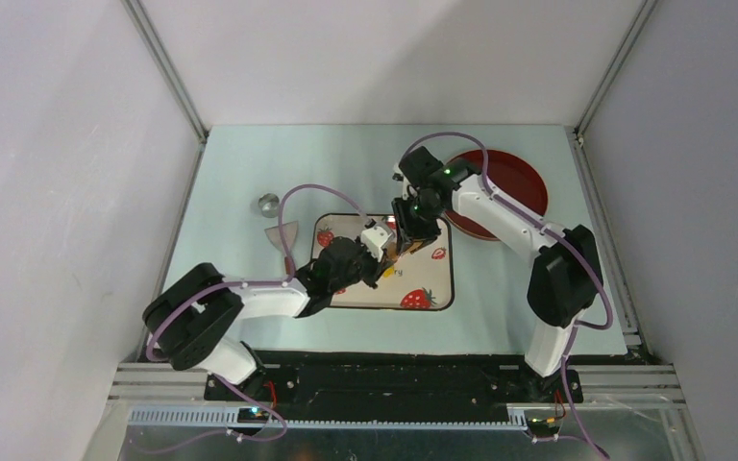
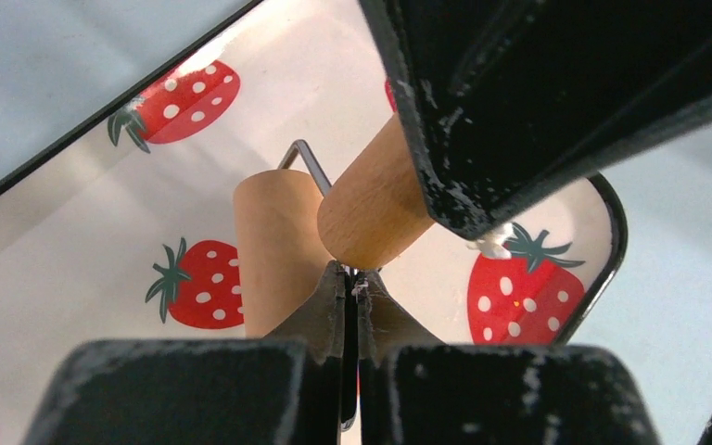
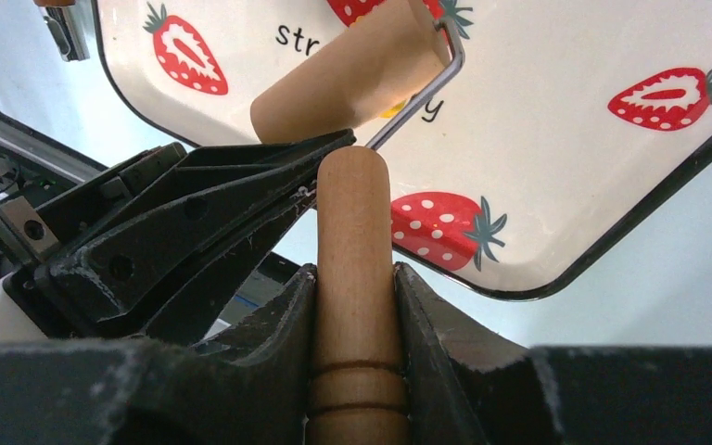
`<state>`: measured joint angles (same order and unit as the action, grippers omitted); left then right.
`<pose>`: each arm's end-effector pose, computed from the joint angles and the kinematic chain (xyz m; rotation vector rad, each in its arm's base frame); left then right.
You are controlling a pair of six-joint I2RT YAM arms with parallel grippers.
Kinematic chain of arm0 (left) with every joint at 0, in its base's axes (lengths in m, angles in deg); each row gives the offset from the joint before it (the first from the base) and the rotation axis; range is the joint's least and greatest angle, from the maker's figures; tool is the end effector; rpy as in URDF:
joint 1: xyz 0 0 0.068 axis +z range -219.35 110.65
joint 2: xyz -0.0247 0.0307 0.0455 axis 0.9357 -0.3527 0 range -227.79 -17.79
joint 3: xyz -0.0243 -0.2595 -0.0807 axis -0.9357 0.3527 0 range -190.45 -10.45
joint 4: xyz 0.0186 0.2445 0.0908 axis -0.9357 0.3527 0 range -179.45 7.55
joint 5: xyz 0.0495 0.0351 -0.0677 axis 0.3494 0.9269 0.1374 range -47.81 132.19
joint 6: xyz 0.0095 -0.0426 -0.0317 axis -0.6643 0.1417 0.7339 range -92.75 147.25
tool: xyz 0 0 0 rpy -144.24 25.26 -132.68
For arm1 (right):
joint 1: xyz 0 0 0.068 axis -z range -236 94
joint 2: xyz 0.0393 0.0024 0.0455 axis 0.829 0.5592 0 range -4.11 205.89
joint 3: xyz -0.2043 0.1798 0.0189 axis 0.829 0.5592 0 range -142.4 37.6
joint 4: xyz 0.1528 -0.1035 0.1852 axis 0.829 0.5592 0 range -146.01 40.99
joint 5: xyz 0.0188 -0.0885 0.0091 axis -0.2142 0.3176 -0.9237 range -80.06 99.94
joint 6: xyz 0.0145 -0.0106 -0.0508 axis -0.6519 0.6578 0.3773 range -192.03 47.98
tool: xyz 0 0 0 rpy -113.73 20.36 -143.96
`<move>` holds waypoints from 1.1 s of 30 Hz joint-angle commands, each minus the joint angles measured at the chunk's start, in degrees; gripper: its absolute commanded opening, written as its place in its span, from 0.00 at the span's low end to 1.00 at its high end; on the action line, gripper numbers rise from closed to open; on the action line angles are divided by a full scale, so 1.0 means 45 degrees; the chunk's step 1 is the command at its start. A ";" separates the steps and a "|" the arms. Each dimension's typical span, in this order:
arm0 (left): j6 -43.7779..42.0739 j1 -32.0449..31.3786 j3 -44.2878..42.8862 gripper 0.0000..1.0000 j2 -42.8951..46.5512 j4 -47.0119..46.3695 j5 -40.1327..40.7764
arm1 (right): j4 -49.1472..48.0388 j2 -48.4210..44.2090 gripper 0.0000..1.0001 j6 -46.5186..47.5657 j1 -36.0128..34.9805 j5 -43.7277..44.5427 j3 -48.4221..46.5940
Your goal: Roll out the dumpling wrappers from the dough
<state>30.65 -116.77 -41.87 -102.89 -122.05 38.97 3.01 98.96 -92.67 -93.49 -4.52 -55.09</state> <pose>0.1969 -0.2171 0.1753 0.7822 1.8327 -0.6374 0.2880 0.2320 0.2840 -0.4899 2.8531 0.5763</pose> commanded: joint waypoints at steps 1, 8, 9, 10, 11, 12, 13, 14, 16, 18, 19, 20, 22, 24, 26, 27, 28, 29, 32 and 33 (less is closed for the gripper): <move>0.1239 0.0059 -0.0094 0.00 -0.0413 -0.1757 0.1164 | 0.0387 0.0696 0.00 -0.0394 -0.0229 0.0062 -0.0107; 0.2214 -0.0053 0.0055 0.00 -0.0734 -0.2133 0.1249 | 0.1273 0.1084 0.00 -0.0455 -0.0254 0.0057 -0.0397; 0.2253 -0.0138 0.0036 0.00 -0.0868 -0.2224 0.1197 | 0.1363 0.1121 0.00 -0.0444 -0.0248 0.0043 -0.0516; 0.2306 -0.0181 0.0022 0.00 -0.0930 -0.2255 0.1159 | 0.1519 0.1120 0.00 -0.0420 -0.0268 0.0047 -0.0609; 0.2328 -0.0272 0.0003 0.00 -0.1059 -0.2328 0.1153 | 0.1555 0.1120 0.00 -0.0416 -0.0284 0.0029 -0.0641; 0.2364 -0.0307 -0.0004 0.00 -0.1123 -0.2356 0.1157 | 0.1582 0.1120 0.00 -0.0389 -0.0287 -0.0029 -0.0660; 0.2396 -0.0357 0.0011 0.00 -0.1274 -0.2436 0.1188 | 0.1576 0.1149 0.00 -0.0371 -0.0294 -0.0068 -0.0667; 0.2435 -0.0359 0.0000 0.00 -0.1299 -0.2469 0.1235 | 0.1548 0.1193 0.00 -0.0329 -0.0260 -0.0151 -0.0686; 0.2405 -0.0368 -0.0009 0.00 -0.1354 -0.2537 0.1433 | 0.1422 0.1344 0.00 -0.0299 -0.0251 -0.0289 -0.0687; 0.2279 -0.0359 -0.0034 0.00 -0.1303 -0.2548 0.1592 | 0.1430 0.1565 0.00 -0.0281 -0.0243 -0.0386 -0.0807; 0.2197 -0.0356 -0.0036 0.00 -0.1162 -0.2542 0.1746 | 0.1383 0.1514 0.00 -0.0298 -0.0252 -0.0384 -0.0847; 0.2078 -0.0349 -0.0033 0.00 -0.1047 -0.2542 0.1856 | 0.1216 0.1444 0.00 -0.0315 -0.0269 -0.0391 -0.0922; 0.1774 -0.0352 -0.0013 0.00 -0.0556 -0.2426 0.2309 | 0.0963 0.1212 0.00 -0.0364 -0.0272 -0.0531 -0.1136; 0.1385 -0.0348 -0.0035 0.00 0.0062 -0.2138 0.2876 | 0.0811 0.1009 0.00 -0.0350 -0.0299 -0.0675 -0.1559; 0.1050 -0.0359 -0.0121 0.00 0.0918 -0.1773 0.3306 | 0.0751 0.0797 0.00 -0.0361 -0.0325 -0.0625 -0.2019; 0.0912 -0.0350 -0.0184 0.00 0.1086 -0.1607 0.3366 | 0.0731 0.0753 0.00 -0.0375 -0.0331 -0.0593 -0.2289; 0.0879 -0.0363 -0.0303 0.00 0.1369 -0.1380 0.3303 | 0.0751 0.0657 0.00 -0.0404 -0.0325 -0.0565 -0.2409; 0.0840 -0.0372 -0.0371 0.00 0.1468 -0.1286 0.3220 | 0.0814 0.0605 0.00 -0.0435 -0.0326 -0.0544 -0.2591; 0.0956 -0.0454 -0.0709 0.00 0.1564 -0.0998 0.2534 | 0.1245 0.0555 0.00 -0.0461 -0.0237 -0.0584 -0.2879; 0.1098 -0.0486 -0.0799 0.00 0.1497 -0.0968 0.2377 | 0.1533 0.0554 0.00 -0.0444 -0.0192 -0.0559 -0.2929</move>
<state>35.17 -118.23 -41.10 -98.76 -121.66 50.73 7.73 103.53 -92.95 -94.48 -6.09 -65.36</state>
